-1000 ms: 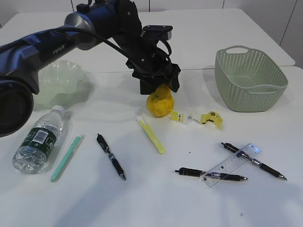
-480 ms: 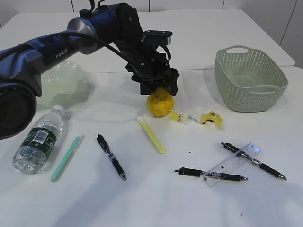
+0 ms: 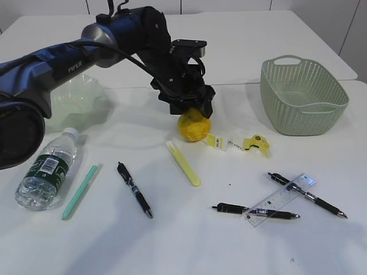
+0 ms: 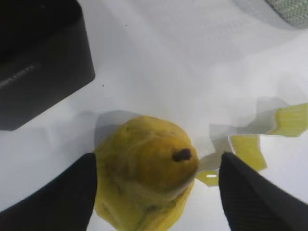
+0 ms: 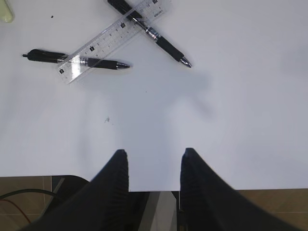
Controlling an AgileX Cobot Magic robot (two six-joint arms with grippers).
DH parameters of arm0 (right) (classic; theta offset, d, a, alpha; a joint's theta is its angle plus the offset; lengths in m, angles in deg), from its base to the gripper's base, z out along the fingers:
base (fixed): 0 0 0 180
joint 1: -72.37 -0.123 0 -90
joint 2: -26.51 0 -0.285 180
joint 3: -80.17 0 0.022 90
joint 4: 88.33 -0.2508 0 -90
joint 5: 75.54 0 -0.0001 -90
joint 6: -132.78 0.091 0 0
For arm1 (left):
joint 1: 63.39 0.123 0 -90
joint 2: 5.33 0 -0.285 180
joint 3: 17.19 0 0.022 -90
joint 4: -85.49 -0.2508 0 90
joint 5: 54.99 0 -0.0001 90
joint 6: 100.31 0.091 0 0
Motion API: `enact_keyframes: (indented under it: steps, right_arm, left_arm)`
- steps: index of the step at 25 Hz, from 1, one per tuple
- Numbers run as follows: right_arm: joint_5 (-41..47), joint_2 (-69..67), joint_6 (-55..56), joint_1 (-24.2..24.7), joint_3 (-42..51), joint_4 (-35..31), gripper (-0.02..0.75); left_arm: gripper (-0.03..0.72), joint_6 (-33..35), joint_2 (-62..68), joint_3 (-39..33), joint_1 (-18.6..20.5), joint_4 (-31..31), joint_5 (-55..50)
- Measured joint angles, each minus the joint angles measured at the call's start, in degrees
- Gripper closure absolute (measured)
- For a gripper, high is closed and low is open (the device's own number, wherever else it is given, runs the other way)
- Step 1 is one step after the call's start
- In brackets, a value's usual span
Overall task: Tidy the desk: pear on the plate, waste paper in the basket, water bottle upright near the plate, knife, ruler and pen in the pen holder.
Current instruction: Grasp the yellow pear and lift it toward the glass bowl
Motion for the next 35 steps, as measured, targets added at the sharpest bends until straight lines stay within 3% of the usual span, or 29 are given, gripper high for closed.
enact_keyframes:
  steps: [7,17,26,35]
  right_arm:
    - [0.0,0.0,0.0,0.0,0.0,0.0,0.435]
    - [0.0,0.0,0.0,0.0,0.0,0.0,0.435]
    - [0.0,0.0,0.0,0.0,0.0,0.0,0.435]
    - [0.0,0.0,0.0,0.0,0.0,0.0,0.435]
  left_arm:
    - [0.141,0.0,0.6,0.0,0.0,0.0,-0.3]
    - [0.230,0.0,0.6,0.0,0.0,-0.3,-0.3]
    - [0.353,0.0,0.6,0.1,0.1,-2.1,-0.8]
    - [0.402,0.0,0.6,0.4,0.1,-3.6,-3.0]
